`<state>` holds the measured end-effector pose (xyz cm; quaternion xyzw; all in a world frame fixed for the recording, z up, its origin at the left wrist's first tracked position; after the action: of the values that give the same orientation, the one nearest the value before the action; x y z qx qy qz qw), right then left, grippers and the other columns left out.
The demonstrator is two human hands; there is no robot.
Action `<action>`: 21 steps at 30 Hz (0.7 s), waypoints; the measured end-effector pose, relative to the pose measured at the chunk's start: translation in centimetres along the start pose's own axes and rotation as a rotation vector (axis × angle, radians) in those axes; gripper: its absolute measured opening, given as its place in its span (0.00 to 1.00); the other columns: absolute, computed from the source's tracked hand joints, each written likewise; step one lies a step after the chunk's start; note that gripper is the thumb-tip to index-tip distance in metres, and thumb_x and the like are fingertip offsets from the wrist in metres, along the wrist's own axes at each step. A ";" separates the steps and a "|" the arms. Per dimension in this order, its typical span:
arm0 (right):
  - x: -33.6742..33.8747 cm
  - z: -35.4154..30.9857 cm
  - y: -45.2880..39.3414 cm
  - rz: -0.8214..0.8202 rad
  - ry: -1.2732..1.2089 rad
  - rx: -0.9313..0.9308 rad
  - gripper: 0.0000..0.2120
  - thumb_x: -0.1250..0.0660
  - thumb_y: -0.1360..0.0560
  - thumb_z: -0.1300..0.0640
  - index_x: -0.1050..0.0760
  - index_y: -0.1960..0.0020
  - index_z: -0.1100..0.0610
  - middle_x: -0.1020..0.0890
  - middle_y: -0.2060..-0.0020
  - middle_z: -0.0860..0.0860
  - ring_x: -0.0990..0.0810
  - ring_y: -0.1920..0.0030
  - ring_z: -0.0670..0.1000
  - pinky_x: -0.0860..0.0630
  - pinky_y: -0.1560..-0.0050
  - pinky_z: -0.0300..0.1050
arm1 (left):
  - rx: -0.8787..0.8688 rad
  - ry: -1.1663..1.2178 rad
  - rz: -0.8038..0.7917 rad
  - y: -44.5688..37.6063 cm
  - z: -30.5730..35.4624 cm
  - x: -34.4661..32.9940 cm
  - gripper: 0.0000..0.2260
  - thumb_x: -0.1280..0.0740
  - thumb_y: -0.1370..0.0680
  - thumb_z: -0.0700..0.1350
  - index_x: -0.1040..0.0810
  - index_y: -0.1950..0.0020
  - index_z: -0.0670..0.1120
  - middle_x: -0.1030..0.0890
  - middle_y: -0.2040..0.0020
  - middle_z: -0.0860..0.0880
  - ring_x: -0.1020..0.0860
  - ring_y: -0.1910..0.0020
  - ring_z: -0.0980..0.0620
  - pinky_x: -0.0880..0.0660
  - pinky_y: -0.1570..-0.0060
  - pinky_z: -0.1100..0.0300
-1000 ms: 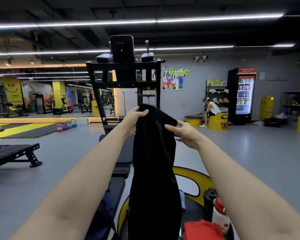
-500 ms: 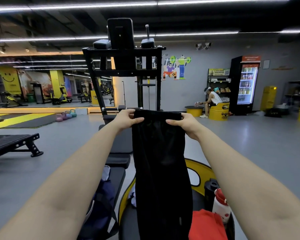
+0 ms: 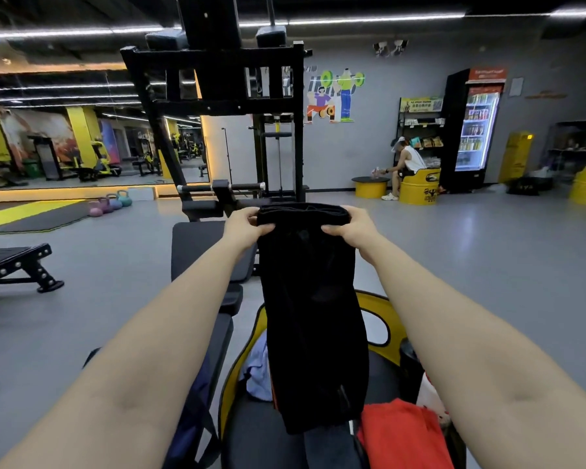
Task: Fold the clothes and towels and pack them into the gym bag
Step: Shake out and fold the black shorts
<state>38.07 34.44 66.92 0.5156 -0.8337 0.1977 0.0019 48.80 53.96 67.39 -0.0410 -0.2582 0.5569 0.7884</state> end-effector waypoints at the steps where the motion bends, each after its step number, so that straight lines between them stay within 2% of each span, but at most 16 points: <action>1: 0.0 0.7 -0.9 0.014 -0.002 -0.004 0.13 0.30 0.28 0.69 0.23 0.47 0.56 0.19 0.54 0.52 0.19 0.54 0.50 0.24 0.55 0.38 | -0.003 0.000 0.002 -0.8 -0.6 -0.4 0.13 0.29 0.26 0.37 0.21 0.42 0.45 0.19 0.46 0.45 0.22 0.44 0.47 0.26 0.38 0.50; 5: 0.0 3.0 -4.3 0.062 0.002 -0.008 0.12 0.29 0.29 0.68 0.23 0.49 0.55 0.18 0.56 0.50 0.20 0.51 0.52 0.23 0.46 0.46 | 0.005 0.051 0.035 -4.0 -2.4 -1.5 0.12 0.29 0.26 0.36 0.21 0.46 0.47 0.19 0.48 0.46 0.22 0.44 0.46 0.27 0.38 0.50; 10: 0.0 3.5 -8.0 0.107 -0.011 0.032 0.14 0.28 0.29 0.67 0.23 0.49 0.52 0.18 0.54 0.49 0.20 0.49 0.52 0.24 0.43 0.47 | -0.032 0.094 0.065 -7.1 -2.1 -1.9 0.14 0.31 0.26 0.34 0.22 0.41 0.43 0.20 0.47 0.45 0.23 0.47 0.49 0.27 0.43 0.59; 14: -0.3 3.4 -9.6 0.118 -0.040 0.070 0.15 0.28 0.29 0.68 0.23 0.49 0.51 0.19 0.55 0.46 0.20 0.48 0.51 0.25 0.43 0.46 | -0.041 0.106 0.089 -8.4 -2.2 -1.4 0.13 0.31 0.26 0.34 0.22 0.42 0.43 0.20 0.47 0.45 0.23 0.48 0.51 0.28 0.48 0.63; 17: -0.9 4.1 -9.1 0.081 -0.051 0.049 0.14 0.29 0.29 0.68 0.23 0.50 0.52 0.18 0.55 0.48 0.20 0.48 0.52 0.24 0.44 0.45 | -0.031 0.129 0.060 -7.9 -3.1 -1.5 0.13 0.31 0.26 0.32 0.23 0.43 0.43 0.21 0.49 0.46 0.23 0.49 0.52 0.27 0.52 0.67; 21: -2.0 6.7 -6.2 0.005 -0.057 -0.058 0.12 0.30 0.27 0.68 0.23 0.49 0.54 0.19 0.55 0.50 0.21 0.49 0.52 0.25 0.44 0.45 | 0.025 0.080 0.010 -5.5 -5.9 -2.2 0.13 0.30 0.27 0.33 0.23 0.44 0.44 0.21 0.49 0.46 0.23 0.48 0.51 0.27 0.47 0.61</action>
<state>45.63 31.52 62.35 0.5186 -0.8401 0.1588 -0.0074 55.66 51.21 63.47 -0.0548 -0.2193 0.5620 0.7956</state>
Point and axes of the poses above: each hand's wrist, its own y-axis away from the middle knuckle, its own x-axis out of the back of the hand, z = x × y, the point moved 9 cm from there along -y, towards the middle knuckle
